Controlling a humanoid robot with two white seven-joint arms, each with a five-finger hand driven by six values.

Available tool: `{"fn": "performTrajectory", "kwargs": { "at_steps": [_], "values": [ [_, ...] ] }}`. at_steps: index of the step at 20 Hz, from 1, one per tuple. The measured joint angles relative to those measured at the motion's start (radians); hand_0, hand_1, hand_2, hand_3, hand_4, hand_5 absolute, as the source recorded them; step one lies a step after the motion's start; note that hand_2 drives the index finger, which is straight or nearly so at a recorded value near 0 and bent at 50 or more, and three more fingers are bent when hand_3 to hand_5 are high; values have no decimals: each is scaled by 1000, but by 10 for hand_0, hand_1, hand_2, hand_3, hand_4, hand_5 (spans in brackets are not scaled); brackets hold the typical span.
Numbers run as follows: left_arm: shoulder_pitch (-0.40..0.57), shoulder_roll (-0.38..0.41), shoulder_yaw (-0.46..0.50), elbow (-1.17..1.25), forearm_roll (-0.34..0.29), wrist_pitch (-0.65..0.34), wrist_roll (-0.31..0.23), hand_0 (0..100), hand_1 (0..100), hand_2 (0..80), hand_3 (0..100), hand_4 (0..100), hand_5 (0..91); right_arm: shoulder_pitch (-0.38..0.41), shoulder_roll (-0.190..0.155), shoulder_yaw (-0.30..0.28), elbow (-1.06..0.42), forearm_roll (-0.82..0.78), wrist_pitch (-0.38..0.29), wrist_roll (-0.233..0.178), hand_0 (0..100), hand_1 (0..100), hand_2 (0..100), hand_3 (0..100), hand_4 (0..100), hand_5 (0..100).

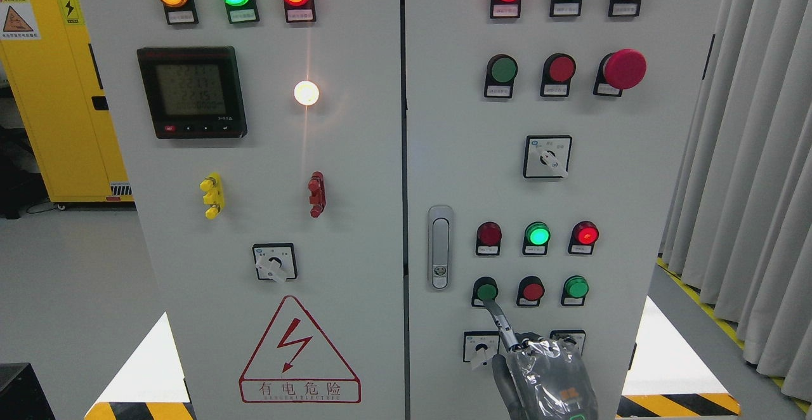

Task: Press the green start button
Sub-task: 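Raise the right hand toward the green button on the lower row, then press the green push button with the right hand's extended finger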

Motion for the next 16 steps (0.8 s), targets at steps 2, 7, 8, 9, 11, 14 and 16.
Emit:
{"fn": "performTrajectory", "kwargs": {
  "at_steps": [2, 7, 8, 9, 11, 14, 16],
  "values": [
    [0, 0, 0, 0, 0, 0, 0, 120, 556, 0, 0, 0, 0, -4, 0, -4, 5, -2, 1, 0, 790, 1000, 0, 870, 898, 1000],
    [0, 0, 0, 0, 0, 0, 0, 120, 556, 0, 0, 0, 0, -10, 1, -12, 15, -4, 1, 2, 790, 1000, 0, 872, 899, 1000],
    [0, 0, 0, 0, 0, 0, 0, 120, 556, 0, 0, 0, 0, -11, 1, -13, 17, -4, 1, 2, 788, 1000, 0, 872, 899, 1000],
    [0, 0, 0, 0, 0, 0, 0, 120, 556, 0, 0, 0, 0, -12, 1, -14, 19, -5, 1, 2, 790, 1000, 0, 872, 900, 1000],
    [0, 0, 0, 0, 0, 0, 0, 120, 556, 0, 0, 0, 0, -15, 1, -16, 22, -5, 1, 3, 791, 1000, 0, 873, 902, 1000],
    [-1, 0, 0, 0, 0, 0, 0, 120, 556, 0, 0, 0, 0, -20, 1, -19, 26, -5, 1, 8, 782, 1000, 0, 874, 906, 1000],
    [-1, 0, 0, 0, 0, 0, 0, 120, 556, 0, 0, 0, 0, -23, 1, -19, 28, -5, 1, 11, 783, 1000, 0, 875, 907, 1000]
  ]
}}
